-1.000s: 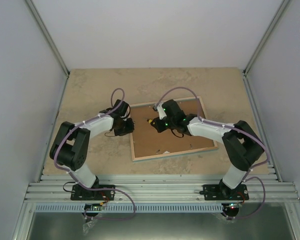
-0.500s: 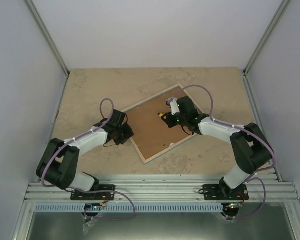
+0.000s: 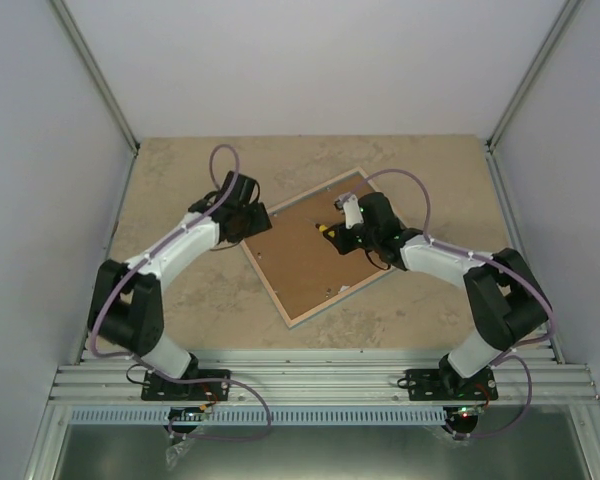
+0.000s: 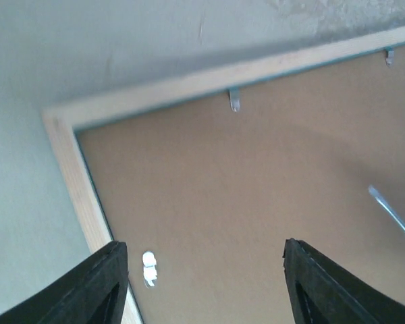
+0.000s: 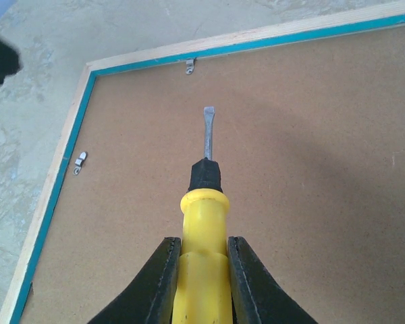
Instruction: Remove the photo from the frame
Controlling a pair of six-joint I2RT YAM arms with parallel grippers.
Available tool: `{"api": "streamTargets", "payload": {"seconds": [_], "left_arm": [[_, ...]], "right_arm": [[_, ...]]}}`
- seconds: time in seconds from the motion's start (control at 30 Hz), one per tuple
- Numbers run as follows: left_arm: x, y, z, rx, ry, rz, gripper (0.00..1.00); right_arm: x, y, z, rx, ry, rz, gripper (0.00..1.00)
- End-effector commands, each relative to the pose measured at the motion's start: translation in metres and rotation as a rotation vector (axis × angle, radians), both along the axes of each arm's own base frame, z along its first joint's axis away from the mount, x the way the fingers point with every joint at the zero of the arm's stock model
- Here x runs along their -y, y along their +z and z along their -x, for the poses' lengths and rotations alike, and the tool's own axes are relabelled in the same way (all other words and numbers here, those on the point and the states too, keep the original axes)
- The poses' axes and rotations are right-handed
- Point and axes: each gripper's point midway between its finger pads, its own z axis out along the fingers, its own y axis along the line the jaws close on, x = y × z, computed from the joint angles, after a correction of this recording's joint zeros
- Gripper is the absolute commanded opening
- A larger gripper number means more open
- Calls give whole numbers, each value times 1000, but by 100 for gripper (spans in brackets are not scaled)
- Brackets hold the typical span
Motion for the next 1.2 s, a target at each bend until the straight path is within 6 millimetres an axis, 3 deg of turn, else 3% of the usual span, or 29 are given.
{"api": "streamTargets", "payload": {"seconds": [0.0,0.23,0.37,0.43,0.6,0.77,0.93,1.17], "left_arm": [[-15,-3,-28,6,-169,-251,67],[-26,-17,-83,34,-265,-300,73],[-30,-32,-101,12,-297,-286,76],[-22,-39,-106,-11,-325,-240,76],[-5,-57,-108,-32,-389,-164,77],[-2,-73,-107,-76,-408,-153,77],[3,-84,-95,-123,-427,-114,76],[1,-84,-71,-172,-424,-90,73]], "right_arm": [[1,15,1,55,13,-22,0],[6,18,7,69,9,-23,0],[10,17,11,69,4,-18,0],[12,17,13,67,2,-15,0],[14,18,15,67,-2,-12,0],[16,19,16,67,-11,-14,0],[16,18,16,65,-15,-12,0],[16,19,14,68,-25,-21,1]]}}
